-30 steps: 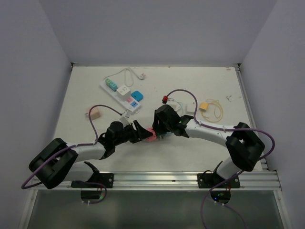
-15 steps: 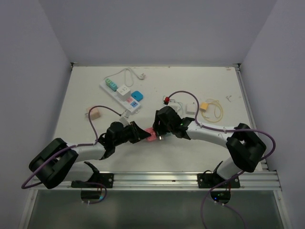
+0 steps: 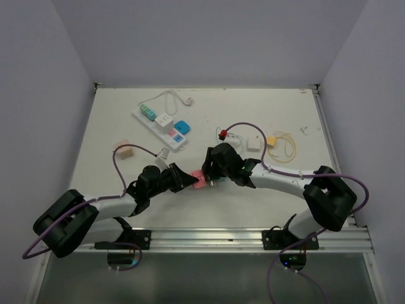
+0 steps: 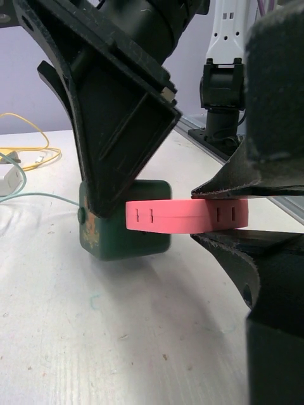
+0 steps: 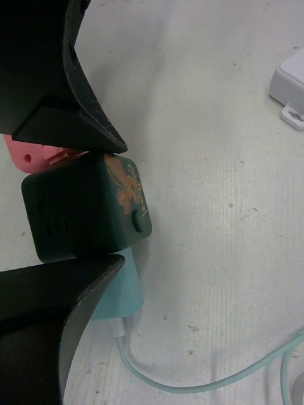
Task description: Pull the plug off the socket
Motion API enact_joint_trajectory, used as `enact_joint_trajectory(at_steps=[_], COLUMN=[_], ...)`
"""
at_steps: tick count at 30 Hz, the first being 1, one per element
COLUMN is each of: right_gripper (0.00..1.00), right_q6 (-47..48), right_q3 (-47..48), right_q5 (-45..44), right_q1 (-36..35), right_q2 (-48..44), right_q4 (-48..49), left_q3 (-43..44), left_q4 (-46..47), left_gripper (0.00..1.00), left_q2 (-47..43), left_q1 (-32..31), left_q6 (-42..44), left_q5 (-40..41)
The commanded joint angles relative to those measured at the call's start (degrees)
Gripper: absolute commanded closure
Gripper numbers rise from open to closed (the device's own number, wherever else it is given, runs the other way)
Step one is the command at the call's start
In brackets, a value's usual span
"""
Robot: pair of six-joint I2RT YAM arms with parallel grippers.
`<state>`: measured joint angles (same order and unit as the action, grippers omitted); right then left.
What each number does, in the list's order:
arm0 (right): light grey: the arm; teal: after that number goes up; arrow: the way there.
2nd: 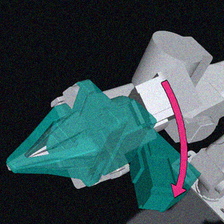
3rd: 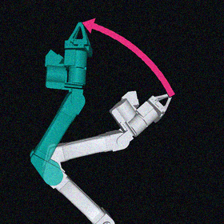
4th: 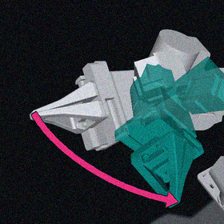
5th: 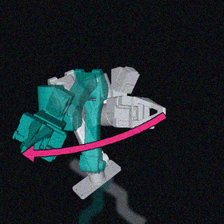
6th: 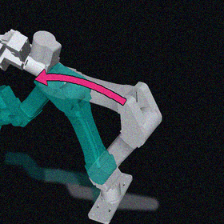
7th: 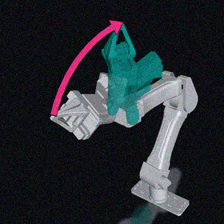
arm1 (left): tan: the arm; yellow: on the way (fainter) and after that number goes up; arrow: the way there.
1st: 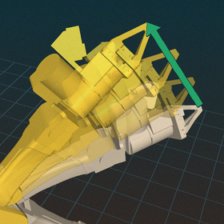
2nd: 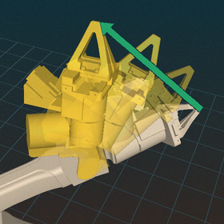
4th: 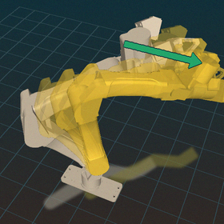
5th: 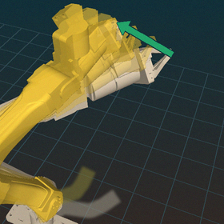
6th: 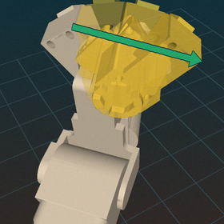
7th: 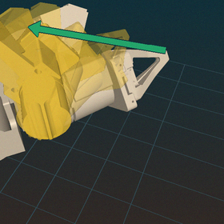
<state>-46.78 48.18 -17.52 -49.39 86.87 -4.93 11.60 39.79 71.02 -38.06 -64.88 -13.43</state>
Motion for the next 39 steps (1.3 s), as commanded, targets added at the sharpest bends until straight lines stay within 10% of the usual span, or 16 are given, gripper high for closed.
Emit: enact_joint_trajectory(at_steps=[1,16,28,39], right_gripper=[1.0,1.0,1.0,1.0], right_q6=[2.6,9.9,15.6,17.5], right_q3=[-1.6,-1.0,-4.9,-2.2], right_q5=[-14.5,-18.5,-12.9,-16.0], right_q1=[3.3,3.6,3.5,3.5], right_q2=[-0.4,-4.5,-21.6,-33.6], right_q4=[-4.5,-11.4,-16.5,-23.0], left_q3=[-2.0,3.6,30.0,41.0], left_q4=[2.5,-13.3,-8.7,-9.9], left_gripper=[1.0,1.0,1.0,0.95], left_q2=[-3.4,-10.0,26.3,40.3], left_q1=[-0.3,1.1,8.6,8.8], left_q6=[-0.7,6.1,11.1,11.8], left_q5=[-0.3,4.0,-10.2,-10.8])
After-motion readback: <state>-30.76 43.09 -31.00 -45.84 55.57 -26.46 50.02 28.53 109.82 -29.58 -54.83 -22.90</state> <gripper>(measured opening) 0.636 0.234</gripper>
